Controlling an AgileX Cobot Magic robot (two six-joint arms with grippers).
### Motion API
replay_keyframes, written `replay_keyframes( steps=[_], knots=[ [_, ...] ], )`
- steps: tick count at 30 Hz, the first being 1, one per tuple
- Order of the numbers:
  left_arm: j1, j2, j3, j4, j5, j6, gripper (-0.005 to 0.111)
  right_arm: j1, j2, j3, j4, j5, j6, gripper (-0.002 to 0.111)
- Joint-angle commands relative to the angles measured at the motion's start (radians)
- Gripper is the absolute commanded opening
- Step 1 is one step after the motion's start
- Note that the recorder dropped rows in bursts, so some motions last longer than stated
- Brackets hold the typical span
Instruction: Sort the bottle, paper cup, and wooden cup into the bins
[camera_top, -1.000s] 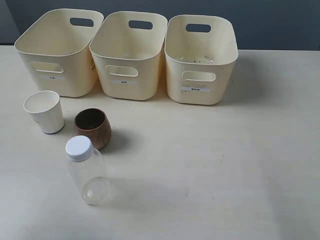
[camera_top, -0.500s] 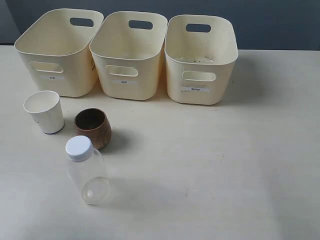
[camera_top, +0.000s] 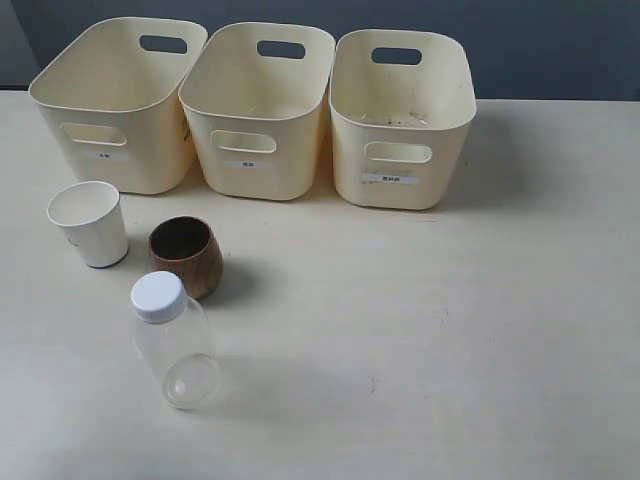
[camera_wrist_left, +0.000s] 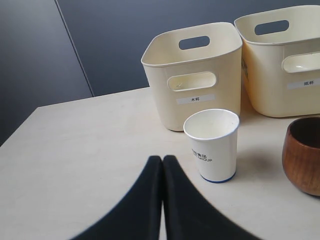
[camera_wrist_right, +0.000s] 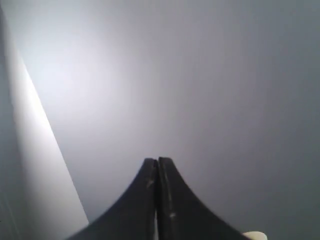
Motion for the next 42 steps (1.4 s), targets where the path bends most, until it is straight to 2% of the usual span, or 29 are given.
replay_keyframes(
  steps=[1,3,4,8,11,15,19,29,31,33,35,37,38,42],
  knots=[
    [-0.001,0.004,-0.005,-0.002,-0.005,-0.002,0.0,0.07,0.158,-0.207,-0.151,0.142,0.009,-0.001],
    [-0.001,0.004,-0.005,-0.002,-0.005,-0.002,0.0,0.133,0.276,-0.33,-0.19,0.277,-0.076,-0.001],
    [-0.001,0.004,-0.005,-0.002,-0.005,-0.002,0.0,0.189,0.358,-0.414,-0.142,0.387,-0.209,-0.001],
    [-0.001,0.004,-0.005,-0.002,-0.005,-0.002,0.0,0.308,0.543,-0.594,0.162,0.64,-0.619,-0.001],
    [-0.001,0.004,-0.005,-0.002,-0.005,-0.002,0.0,0.358,0.657,-0.681,0.362,0.796,-0.817,-0.001],
    [-0.001,0.004,-0.005,-0.002,-0.005,-0.002,0.0,0.392,0.819,-0.748,0.532,0.944,-0.972,-0.001],
    [-0.001,0.004,-0.005,-0.002,-0.005,-0.002,0.0,0.432,0.981,-0.755,0.601,1.001,-1.076,-0.001],
    [-0.001,0.004,-0.005,-0.002,-0.005,-0.002,0.0,0.579,1.218,-0.755,0.641,0.869,-1.247,0.0],
    [-0.001,0.004,-0.005,-0.002,-0.005,-0.002,0.0,0.599,1.248,-0.755,0.641,0.829,-1.257,0.011],
    [-0.001,0.004,-0.005,-0.002,-0.005,-0.002,0.0,0.608,1.267,-0.755,0.644,0.804,-1.257,0.029],
    [-0.001,0.004,-0.005,-0.002,-0.005,-0.002,0.0,0.61,1.285,-0.755,0.664,0.78,-1.257,0.058],
    [-0.001,0.004,-0.005,-0.002,-0.005,-0.002,0.0,0.61,1.297,-0.755,0.685,0.756,-1.257,0.077],
    [-0.001,0.004,-0.005,-0.002,-0.005,-0.002,0.0,0.61,1.311,-0.755,0.688,0.741,-1.257,0.081],
    [-0.001,0.004,-0.005,-0.002,-0.005,-0.002,0.0,0.611,1.35,-0.755,0.69,0.734,-1.267,0.074]
  ],
)
